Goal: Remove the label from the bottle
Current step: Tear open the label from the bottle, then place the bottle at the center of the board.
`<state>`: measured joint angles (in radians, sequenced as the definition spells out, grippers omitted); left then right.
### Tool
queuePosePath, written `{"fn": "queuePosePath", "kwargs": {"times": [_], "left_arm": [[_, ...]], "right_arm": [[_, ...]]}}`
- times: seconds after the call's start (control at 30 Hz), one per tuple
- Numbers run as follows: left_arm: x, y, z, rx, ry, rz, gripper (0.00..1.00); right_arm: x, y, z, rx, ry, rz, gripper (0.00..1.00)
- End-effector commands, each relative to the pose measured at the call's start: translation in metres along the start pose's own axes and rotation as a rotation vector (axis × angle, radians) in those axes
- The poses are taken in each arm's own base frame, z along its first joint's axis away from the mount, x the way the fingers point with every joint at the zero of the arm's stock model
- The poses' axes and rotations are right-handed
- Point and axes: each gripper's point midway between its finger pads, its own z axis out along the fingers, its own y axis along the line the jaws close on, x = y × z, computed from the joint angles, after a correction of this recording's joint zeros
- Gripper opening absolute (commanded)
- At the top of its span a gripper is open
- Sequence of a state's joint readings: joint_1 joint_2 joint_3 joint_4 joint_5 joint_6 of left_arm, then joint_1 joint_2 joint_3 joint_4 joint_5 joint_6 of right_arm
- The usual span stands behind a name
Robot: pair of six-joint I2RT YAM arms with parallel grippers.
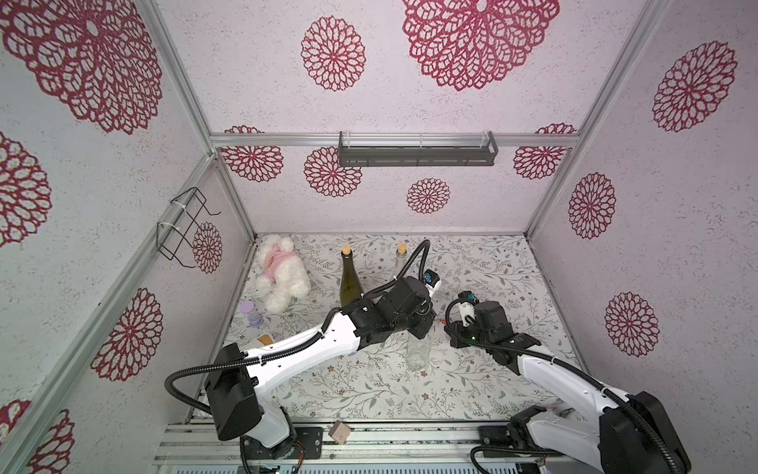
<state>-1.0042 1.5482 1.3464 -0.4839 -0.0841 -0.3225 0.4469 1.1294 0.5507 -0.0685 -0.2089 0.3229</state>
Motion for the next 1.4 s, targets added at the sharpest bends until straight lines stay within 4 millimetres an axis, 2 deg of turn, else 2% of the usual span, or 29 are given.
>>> {"fn": "queuePosePath", "kwargs": {"times": [0.0, 0.1, 0.4, 0.57, 0.7, 0.97, 1.03, 1.23, 1.37], "left_arm": [[-0.014, -0.008, -0.010, 0.021, -0.042, 0.001, 0.22], [-0.024, -0.009, -0.013, 0.018, -0.068, 0.009, 0.17], [-0.070, -0.011, -0.016, -0.009, -0.154, 0.040, 0.16], [-0.103, 0.006, -0.010, -0.075, -0.172, 0.038, 0.16], [-0.126, 0.013, -0.001, -0.074, -0.202, 0.042, 0.16], [-0.163, 0.035, 0.030, -0.139, -0.244, 0.093, 0.16], [-0.164, 0.042, 0.049, -0.156, -0.228, 0.104, 0.16], [-0.175, 0.056, 0.077, -0.166, -0.240, 0.073, 0.16], [-0.175, 0.058, 0.094, -0.159, -0.244, 0.056, 0.17]], "right_arm": [[-0.011, -0.006, -0.011, 0.050, -0.012, 0.011, 0.00], [-0.004, -0.016, -0.016, 0.113, 0.024, 0.049, 0.00], [0.011, -0.040, -0.043, 0.265, 0.096, 0.174, 0.00], [0.019, -0.046, -0.054, 0.279, 0.090, 0.224, 0.00], [0.022, -0.050, -0.063, 0.301, 0.090, 0.251, 0.00], [0.022, -0.055, -0.073, 0.308, 0.076, 0.284, 0.00], [0.024, -0.056, -0.072, 0.306, 0.080, 0.285, 0.00], [0.030, -0.058, -0.073, 0.305, 0.079, 0.295, 0.00], [0.035, -0.061, -0.073, 0.308, 0.086, 0.298, 0.00]]}}
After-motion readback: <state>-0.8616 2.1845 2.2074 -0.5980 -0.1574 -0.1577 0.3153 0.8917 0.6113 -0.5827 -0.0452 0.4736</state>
